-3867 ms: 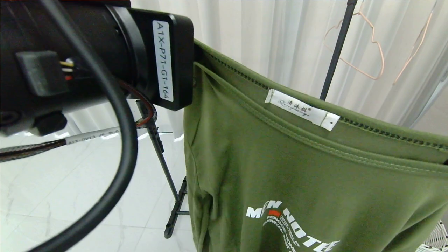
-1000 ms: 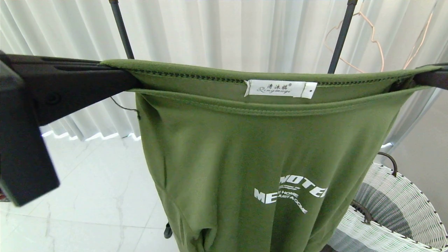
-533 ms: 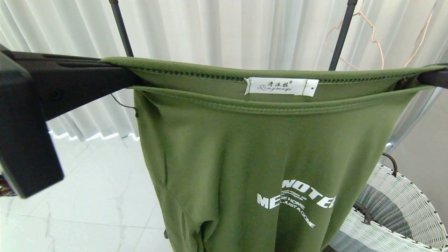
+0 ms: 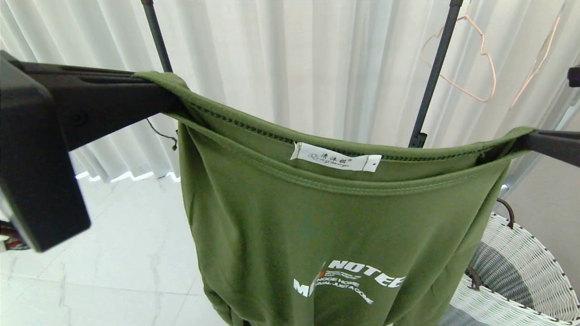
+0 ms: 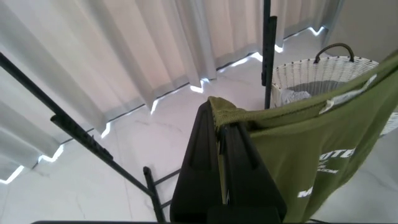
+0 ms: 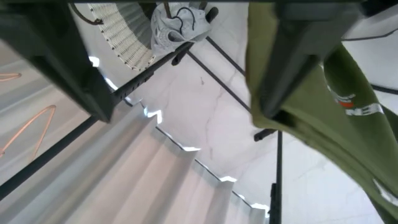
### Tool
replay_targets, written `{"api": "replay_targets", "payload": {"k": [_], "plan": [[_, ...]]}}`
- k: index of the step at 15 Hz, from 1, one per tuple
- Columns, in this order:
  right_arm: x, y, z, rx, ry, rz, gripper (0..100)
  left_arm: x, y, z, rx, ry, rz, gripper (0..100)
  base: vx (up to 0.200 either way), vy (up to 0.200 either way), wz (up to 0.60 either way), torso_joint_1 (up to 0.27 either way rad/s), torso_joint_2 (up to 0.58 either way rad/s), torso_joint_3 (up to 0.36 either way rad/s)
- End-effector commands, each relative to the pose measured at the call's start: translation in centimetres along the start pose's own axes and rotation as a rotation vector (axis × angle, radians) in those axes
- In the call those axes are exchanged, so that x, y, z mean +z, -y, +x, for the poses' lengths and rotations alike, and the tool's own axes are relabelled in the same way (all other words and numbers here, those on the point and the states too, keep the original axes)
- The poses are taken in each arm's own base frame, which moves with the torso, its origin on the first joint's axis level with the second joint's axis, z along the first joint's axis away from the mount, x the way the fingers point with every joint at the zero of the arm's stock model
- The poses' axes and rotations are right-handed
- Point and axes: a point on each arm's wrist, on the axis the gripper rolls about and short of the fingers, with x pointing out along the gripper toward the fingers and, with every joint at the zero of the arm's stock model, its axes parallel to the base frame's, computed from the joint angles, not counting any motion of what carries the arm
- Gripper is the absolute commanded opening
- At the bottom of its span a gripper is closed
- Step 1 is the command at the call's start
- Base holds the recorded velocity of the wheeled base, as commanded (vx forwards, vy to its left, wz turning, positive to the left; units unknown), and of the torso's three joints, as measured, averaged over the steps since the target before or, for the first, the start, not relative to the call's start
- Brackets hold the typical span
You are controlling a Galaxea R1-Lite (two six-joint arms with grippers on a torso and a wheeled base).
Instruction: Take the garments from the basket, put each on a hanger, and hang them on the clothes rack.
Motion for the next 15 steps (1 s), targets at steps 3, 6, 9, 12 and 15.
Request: {"api": "replay_targets", "payload": {"k": [3,6,9,12,15], "plan": [[-1.0,0.9,-2.2,-0.001,0.031,0.012,100,-0.3,-0.8,0.8,0.069,-0.027,-0.003,0,0.000,0.000,0.00,0.000,0.00,0.000],[-1.2,1.5,-3.5,0.000,0.061,0.022,100,-0.5,-0.8,1.0,0.074,-0.033,0.001,0,0.000,0.000,0.00,0.000,0.00,0.000],[-2.4,2.1,-4.6,-0.040,0.046,0.027,100,-0.8,-0.7,1.0,0.075,-0.043,0.010,0,0.000,0.000,0.00,0.000,0.00,0.000],[-4.6,3.9,-5.5,-0.326,-0.197,0.009,100,-1.1,-1.3,0.3,0.079,-0.036,0.029,0,0.000,0.000,0.00,0.000,0.00,0.000],[-5.6,4.4,-6.1,-0.441,-0.289,0.004,100,-1.8,-2.1,-0.1,0.106,-0.048,0.065,0,0.000,0.000,0.00,0.000,0.00,0.000]]}}
